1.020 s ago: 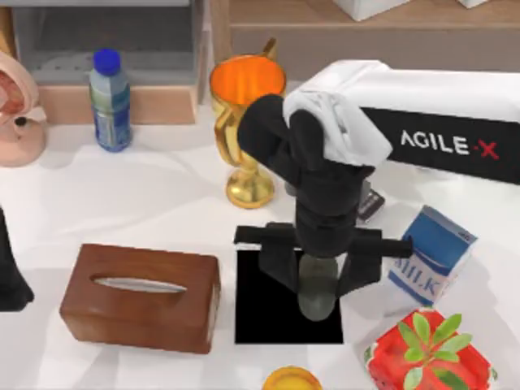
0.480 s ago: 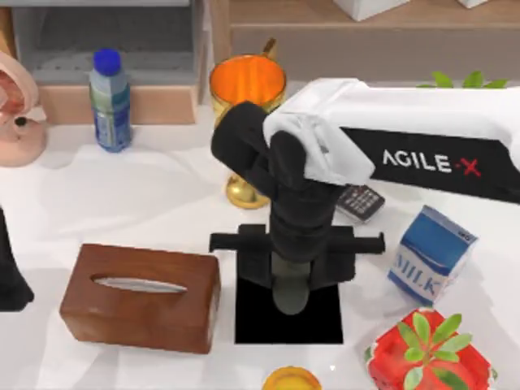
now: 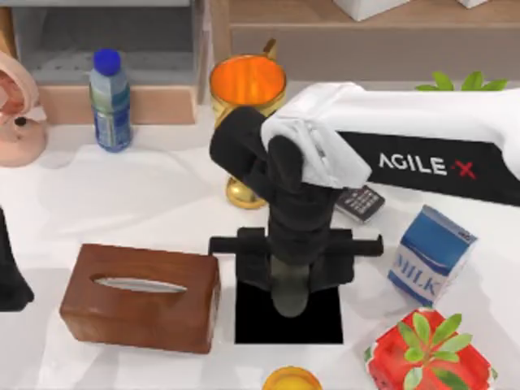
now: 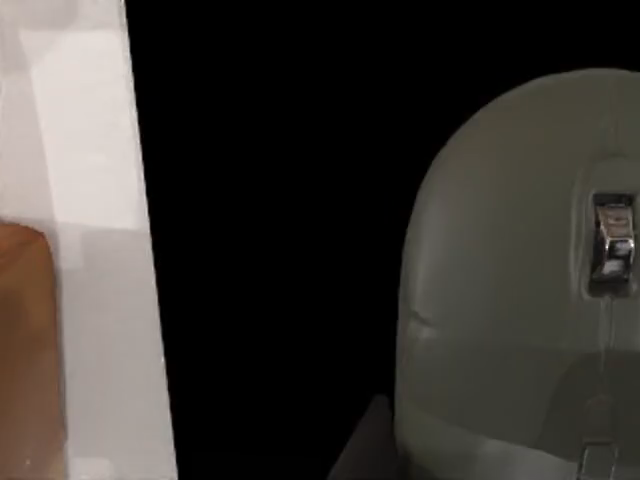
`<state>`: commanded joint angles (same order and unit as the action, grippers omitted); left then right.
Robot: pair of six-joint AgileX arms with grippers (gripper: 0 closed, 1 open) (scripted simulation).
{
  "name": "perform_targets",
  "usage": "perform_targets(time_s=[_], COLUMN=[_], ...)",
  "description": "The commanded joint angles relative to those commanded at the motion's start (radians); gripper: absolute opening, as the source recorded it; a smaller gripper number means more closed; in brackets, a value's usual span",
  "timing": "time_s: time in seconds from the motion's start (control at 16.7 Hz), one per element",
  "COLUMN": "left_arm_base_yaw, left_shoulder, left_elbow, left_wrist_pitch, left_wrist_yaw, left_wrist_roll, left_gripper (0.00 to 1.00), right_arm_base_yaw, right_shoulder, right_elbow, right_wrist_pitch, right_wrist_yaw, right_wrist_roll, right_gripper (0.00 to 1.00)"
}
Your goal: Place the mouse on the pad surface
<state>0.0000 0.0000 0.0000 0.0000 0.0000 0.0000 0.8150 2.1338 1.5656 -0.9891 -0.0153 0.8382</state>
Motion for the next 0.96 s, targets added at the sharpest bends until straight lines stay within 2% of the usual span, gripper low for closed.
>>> perform_targets(time_s=[0.6,0.96], left_arm_base_yaw=[0.000,0.000], left_shoulder=[0.000,0.000], left_elbow=[0.000,0.000], left_wrist_pitch=[0.000,0.000], left_wrist_yaw=[0.000,0.000], left_wrist_roll=[0.000,0.000], left_gripper=[1.00,1.00], right_arm_base_yaw=[0.000,0.000], right_shoulder=[0.000,0.000], right_elbow=[0.000,0.000], right_wrist_pitch=[0.000,0.000], right_wrist_yaw=[0.000,0.000], right_wrist_roll=[0.000,0.000], right_gripper=[0.98,1.00])
